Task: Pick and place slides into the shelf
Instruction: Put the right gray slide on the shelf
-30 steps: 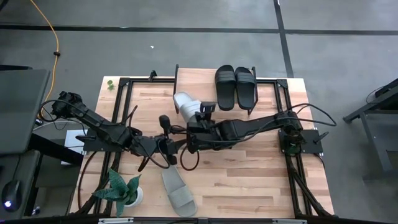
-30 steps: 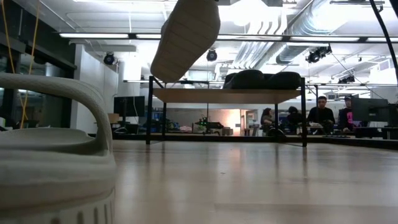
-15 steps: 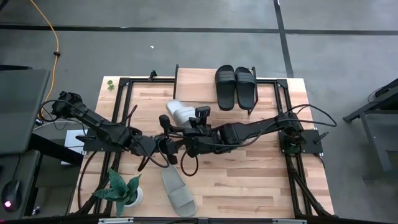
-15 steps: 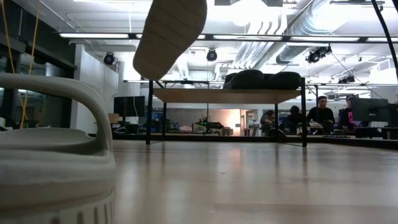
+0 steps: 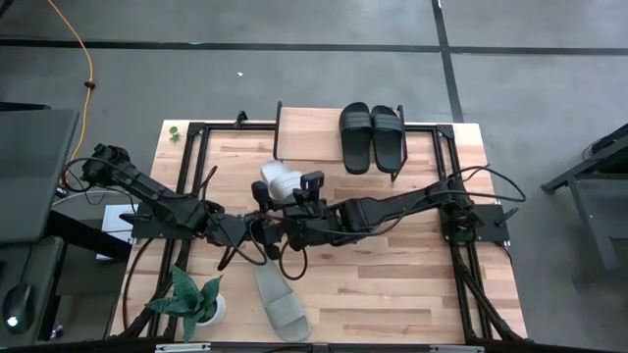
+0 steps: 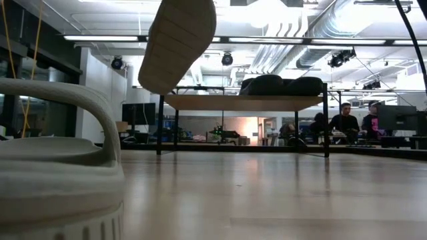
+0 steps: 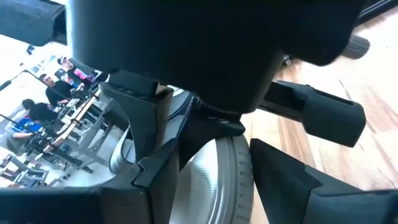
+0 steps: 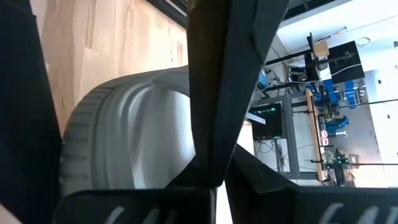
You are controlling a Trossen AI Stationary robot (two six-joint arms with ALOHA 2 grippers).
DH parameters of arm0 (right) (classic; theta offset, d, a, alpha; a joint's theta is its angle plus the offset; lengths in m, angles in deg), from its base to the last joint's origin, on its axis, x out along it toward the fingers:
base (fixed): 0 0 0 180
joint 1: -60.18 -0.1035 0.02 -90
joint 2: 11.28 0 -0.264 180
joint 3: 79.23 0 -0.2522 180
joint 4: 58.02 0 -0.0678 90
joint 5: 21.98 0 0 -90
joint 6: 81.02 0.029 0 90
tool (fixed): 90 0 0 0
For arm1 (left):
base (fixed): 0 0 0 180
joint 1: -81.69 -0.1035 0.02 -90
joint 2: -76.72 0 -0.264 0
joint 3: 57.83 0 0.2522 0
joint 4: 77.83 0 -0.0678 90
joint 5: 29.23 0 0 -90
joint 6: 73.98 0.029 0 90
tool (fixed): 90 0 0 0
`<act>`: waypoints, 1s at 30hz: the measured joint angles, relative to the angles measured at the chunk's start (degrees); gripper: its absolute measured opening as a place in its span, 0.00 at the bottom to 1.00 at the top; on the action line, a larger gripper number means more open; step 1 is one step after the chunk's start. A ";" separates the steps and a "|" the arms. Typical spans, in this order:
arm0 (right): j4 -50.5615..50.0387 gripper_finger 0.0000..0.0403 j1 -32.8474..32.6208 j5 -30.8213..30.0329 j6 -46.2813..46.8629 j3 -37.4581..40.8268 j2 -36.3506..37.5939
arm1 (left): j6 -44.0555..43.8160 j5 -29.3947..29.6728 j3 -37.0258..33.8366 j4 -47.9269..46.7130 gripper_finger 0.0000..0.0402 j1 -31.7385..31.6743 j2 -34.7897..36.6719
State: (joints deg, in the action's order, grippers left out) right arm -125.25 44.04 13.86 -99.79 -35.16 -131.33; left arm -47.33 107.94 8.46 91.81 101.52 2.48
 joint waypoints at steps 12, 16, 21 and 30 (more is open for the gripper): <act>0.47 0.00 0.02 -1.60 -1.94 -0.35 -0.02 | -1.65 -0.22 0.00 -0.44 0.46 0.07 0.04; 0.47 0.00 0.02 -2.83 -2.17 -0.44 0.16 | -2.41 -0.43 0.00 -0.72 0.46 0.07 0.00; 0.91 0.00 0.04 -2.68 -2.26 -0.44 0.46 | -2.93 -0.39 0.00 -2.13 0.46 0.07 -0.02; 1.84 0.00 0.04 -0.87 -2.28 -0.46 0.48 | -2.95 -0.16 0.00 -2.28 0.46 0.07 -0.02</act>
State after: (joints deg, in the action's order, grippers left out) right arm -123.40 44.09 12.99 -102.08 -35.62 -130.85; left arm -50.28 107.79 8.46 89.53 101.59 2.46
